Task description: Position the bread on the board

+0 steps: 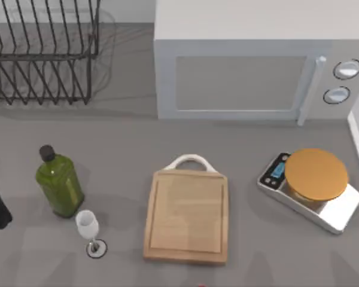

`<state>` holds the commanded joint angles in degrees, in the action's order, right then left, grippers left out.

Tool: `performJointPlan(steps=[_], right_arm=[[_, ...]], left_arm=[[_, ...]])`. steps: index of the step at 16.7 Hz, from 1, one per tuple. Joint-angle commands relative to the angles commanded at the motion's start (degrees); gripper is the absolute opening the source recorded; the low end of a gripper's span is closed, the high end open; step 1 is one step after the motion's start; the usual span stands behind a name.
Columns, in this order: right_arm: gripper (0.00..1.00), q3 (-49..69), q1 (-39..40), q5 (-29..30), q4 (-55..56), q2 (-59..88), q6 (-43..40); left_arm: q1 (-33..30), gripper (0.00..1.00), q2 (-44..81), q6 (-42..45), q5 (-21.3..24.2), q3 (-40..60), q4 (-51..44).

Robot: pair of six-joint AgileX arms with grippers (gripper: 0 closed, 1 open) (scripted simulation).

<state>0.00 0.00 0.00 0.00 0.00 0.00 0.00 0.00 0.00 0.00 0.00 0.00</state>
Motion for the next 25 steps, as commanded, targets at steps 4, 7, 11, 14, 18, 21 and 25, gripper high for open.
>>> performJointPlan(steps=[4, 7, 11, 14, 18, 21, 25], right_arm=[[1.00, 0.0, 0.0, 0.0, 0.0, 0.0, 0.0], [1.00, 0.0, 0.0, 0.0, 0.0, 0.0, 0.0], [1.00, 0.0, 0.0, 0.0, 0.0, 0.0, 0.0], [1.00, 0.0, 0.0, 0.0, 0.0, 0.0, 0.0], [1.00, 0.0, 0.0, 0.0, 0.0, 0.0, 0.0], [1.00, 0.0, 0.0, 0.0, 0.0, 0.0, 0.0], [1.00, 0.0, 0.0, 0.0, 0.0, 0.0, 0.0]], left_arm=[[0.3, 1.00, 1.8, 1.0, -0.1, 1.7, -1.2], [1.5, 1.00, 9.0, 4.9, -0.2, 8.7, -5.8], [3.5, 1.00, 27.0, 13.2, -0.3, 23.4, -15.8], [5.3, 1.00, 45.7, 20.8, -0.2, 36.2, -25.2], [7.6, 1.00, 72.4, 31.2, -0.2, 53.5, -38.3], [9.2, 1.00, 89.6, 38.3, -0.2, 65.4, -47.2], [10.9, 1.00, 106.1, 46.1, -0.1, 79.0, -56.1]])
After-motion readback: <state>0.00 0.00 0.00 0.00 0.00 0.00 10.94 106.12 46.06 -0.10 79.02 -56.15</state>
